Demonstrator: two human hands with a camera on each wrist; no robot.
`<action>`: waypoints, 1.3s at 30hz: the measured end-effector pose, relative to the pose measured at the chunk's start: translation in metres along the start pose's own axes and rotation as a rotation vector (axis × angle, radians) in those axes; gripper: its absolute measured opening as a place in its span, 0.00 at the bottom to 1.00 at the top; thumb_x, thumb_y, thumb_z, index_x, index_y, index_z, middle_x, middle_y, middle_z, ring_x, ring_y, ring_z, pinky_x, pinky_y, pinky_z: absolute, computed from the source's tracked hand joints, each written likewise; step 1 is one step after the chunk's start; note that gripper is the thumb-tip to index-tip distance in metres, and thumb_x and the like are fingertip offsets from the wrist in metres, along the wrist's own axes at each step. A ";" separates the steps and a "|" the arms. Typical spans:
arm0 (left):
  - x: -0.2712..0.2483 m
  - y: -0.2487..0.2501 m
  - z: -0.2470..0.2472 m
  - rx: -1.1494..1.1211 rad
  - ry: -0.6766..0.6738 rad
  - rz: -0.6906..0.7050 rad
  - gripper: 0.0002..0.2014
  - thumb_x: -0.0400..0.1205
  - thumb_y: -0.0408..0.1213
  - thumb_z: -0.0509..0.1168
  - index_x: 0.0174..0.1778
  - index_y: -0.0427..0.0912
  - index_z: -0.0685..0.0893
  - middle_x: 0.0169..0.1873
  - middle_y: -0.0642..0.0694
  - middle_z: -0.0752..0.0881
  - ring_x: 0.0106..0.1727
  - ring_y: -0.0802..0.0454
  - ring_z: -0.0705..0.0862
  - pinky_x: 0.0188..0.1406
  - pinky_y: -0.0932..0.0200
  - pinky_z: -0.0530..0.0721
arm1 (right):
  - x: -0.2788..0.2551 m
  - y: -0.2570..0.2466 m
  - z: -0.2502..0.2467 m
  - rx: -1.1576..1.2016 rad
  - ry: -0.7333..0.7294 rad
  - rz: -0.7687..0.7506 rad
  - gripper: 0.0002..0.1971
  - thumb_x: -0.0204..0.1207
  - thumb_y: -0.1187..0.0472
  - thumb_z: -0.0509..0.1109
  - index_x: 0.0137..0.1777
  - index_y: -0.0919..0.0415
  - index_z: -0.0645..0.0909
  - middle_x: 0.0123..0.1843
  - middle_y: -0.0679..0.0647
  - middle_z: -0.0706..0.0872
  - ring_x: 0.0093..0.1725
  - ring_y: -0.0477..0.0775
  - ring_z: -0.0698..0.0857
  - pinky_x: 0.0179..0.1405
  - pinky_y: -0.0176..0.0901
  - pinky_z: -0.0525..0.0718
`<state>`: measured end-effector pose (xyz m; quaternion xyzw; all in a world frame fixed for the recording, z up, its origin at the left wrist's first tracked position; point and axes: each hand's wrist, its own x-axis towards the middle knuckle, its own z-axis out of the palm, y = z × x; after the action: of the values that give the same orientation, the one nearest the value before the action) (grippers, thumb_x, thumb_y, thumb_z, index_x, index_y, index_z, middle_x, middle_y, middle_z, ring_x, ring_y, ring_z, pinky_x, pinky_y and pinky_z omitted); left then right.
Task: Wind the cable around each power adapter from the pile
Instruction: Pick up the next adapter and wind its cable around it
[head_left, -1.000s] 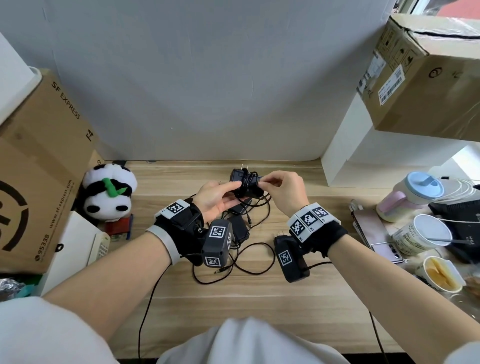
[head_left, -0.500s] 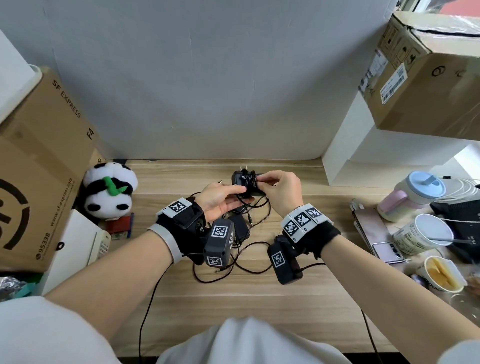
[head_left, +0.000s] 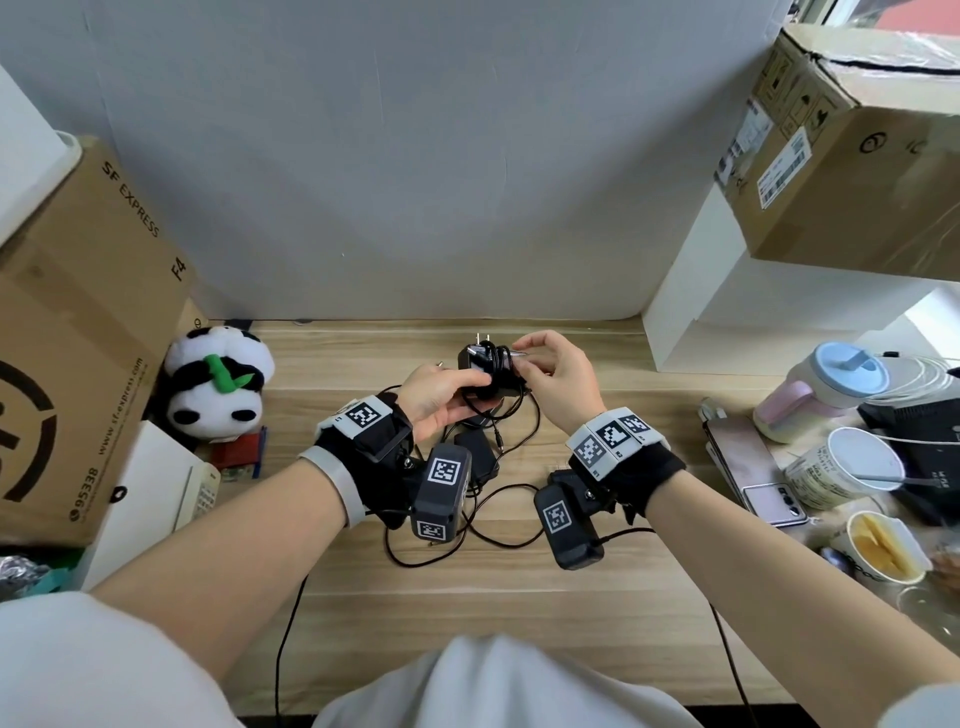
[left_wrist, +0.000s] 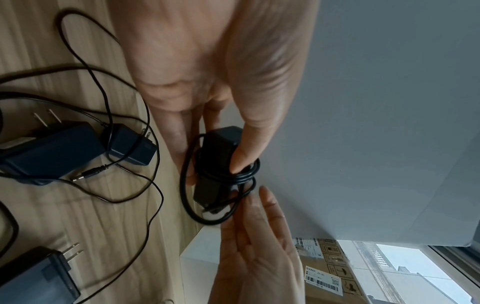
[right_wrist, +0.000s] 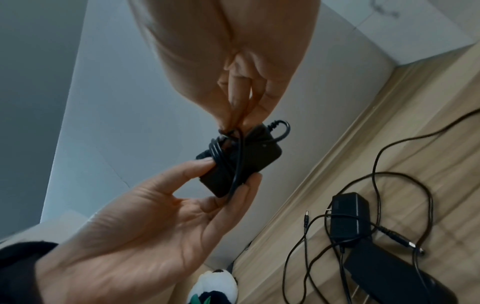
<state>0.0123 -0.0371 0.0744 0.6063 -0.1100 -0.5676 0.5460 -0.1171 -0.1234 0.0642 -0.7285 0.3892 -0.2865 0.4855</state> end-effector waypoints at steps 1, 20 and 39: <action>0.001 -0.001 0.000 0.007 0.019 0.009 0.13 0.78 0.23 0.66 0.59 0.25 0.80 0.54 0.29 0.85 0.45 0.41 0.87 0.40 0.60 0.90 | 0.000 -0.001 0.000 -0.023 -0.036 -0.006 0.06 0.77 0.64 0.67 0.51 0.54 0.80 0.41 0.50 0.89 0.41 0.45 0.87 0.44 0.38 0.84; 0.006 0.000 -0.004 0.269 0.038 0.022 0.14 0.77 0.28 0.69 0.57 0.29 0.83 0.47 0.34 0.88 0.45 0.43 0.88 0.49 0.54 0.88 | 0.013 -0.005 0.005 -0.063 0.025 0.003 0.04 0.80 0.66 0.64 0.52 0.65 0.75 0.51 0.61 0.85 0.47 0.53 0.83 0.47 0.38 0.81; 0.006 -0.006 -0.005 0.536 -0.054 0.054 0.12 0.79 0.35 0.69 0.56 0.37 0.78 0.56 0.36 0.86 0.59 0.42 0.86 0.51 0.50 0.87 | 0.018 0.013 -0.010 0.256 0.082 0.217 0.06 0.82 0.64 0.61 0.43 0.57 0.72 0.39 0.49 0.86 0.34 0.42 0.79 0.28 0.32 0.76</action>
<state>0.0154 -0.0367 0.0655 0.7108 -0.2872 -0.5192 0.3778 -0.1192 -0.1459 0.0560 -0.6022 0.4453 -0.3089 0.5862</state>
